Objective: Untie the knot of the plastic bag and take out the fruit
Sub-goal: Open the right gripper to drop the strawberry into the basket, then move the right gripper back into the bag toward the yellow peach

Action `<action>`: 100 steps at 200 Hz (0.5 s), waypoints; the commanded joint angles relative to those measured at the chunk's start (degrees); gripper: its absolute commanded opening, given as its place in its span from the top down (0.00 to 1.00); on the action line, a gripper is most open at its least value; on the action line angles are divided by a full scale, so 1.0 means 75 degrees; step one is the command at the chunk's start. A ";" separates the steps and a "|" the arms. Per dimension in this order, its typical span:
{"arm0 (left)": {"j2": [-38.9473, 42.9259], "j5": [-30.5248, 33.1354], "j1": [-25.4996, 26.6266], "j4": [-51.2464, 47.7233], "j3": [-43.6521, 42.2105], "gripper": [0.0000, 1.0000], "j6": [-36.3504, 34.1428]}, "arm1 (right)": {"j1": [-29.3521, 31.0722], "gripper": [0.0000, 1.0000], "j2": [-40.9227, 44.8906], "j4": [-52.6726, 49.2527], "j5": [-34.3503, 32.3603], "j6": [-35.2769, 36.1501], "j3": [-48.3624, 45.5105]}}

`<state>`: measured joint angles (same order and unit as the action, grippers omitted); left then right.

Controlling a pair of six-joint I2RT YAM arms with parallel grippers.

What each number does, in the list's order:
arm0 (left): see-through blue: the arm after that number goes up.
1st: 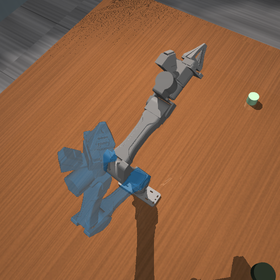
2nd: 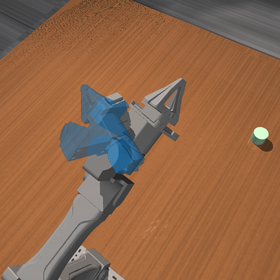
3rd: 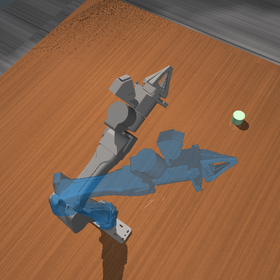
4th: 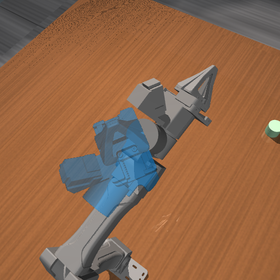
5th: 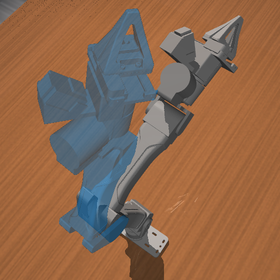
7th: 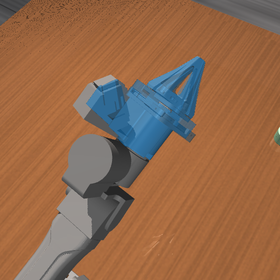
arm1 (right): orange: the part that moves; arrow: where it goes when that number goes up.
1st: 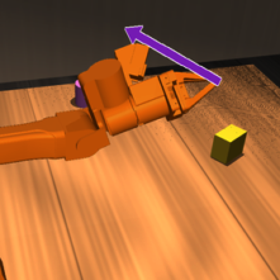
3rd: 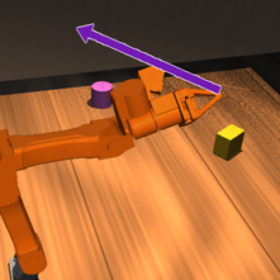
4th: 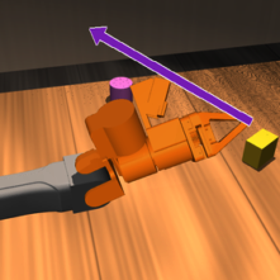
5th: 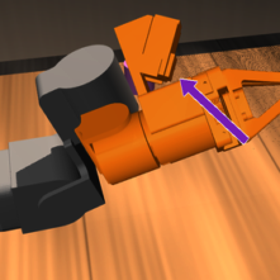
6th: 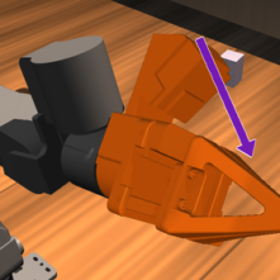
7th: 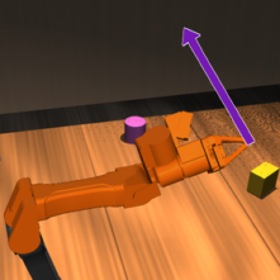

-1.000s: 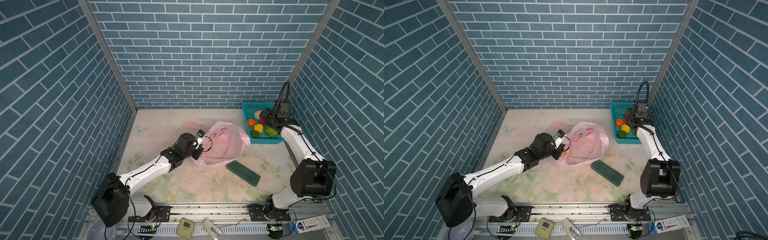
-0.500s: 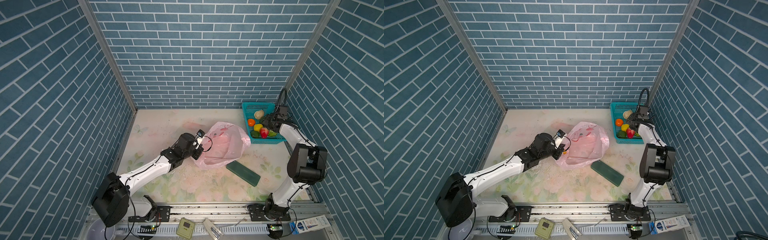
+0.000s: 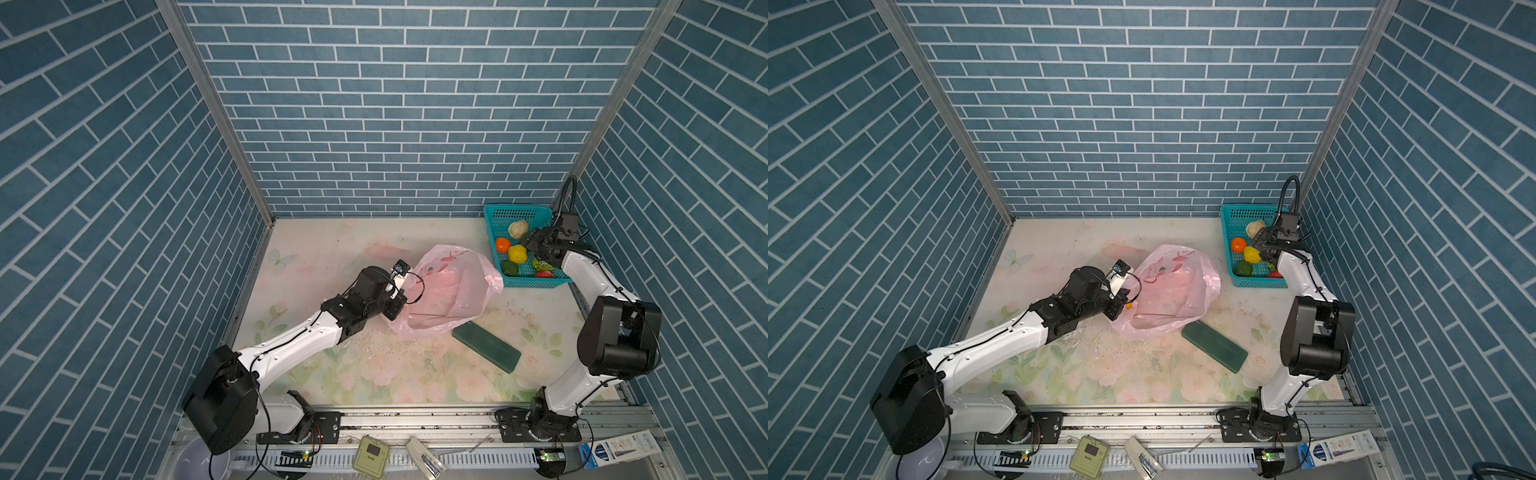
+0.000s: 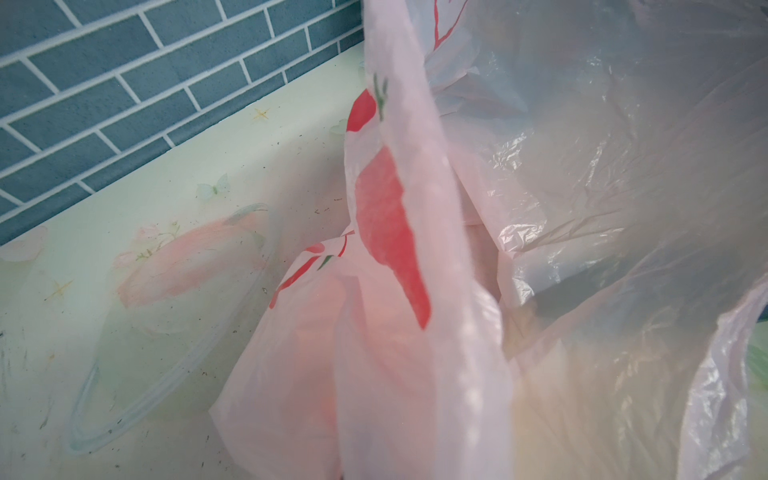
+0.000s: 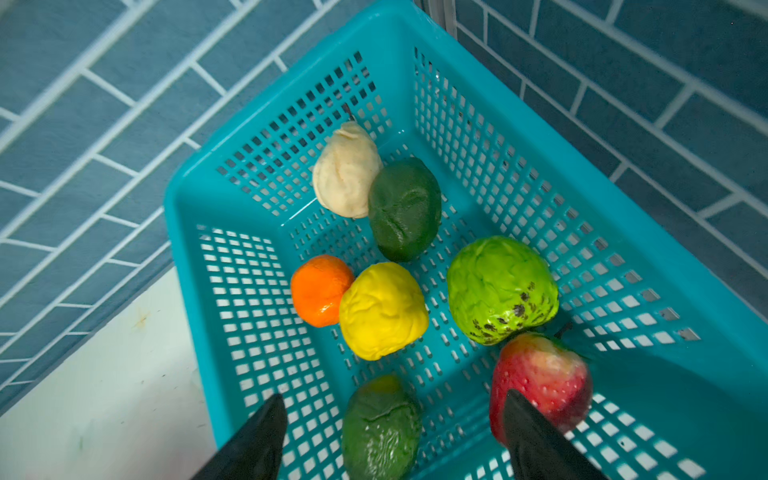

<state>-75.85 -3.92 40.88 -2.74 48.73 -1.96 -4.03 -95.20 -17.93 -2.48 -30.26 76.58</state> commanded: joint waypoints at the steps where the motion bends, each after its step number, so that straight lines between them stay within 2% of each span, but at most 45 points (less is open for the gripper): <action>1: 0.0145 0.0031 -0.0002 -0.0080 0.0217 1.00 -0.0067 | 0.0262 0.19 0.0761 -0.0538 0.0572 0.0342 -0.0075; 46: 0.0127 0.0010 -0.0002 -0.0173 0.0357 1.00 -0.0167 | 0.1305 0.19 0.1860 -0.1691 0.1456 0.0322 0.0212; 100: 0.0118 -0.0138 -0.0002 -0.0271 0.0458 1.00 -0.0299 | 0.3190 0.19 0.2644 -0.2506 0.1869 -0.0099 0.0871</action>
<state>-75.85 -4.19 40.88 -3.25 50.43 -3.07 14.74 -77.73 -32.10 8.93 -29.76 78.08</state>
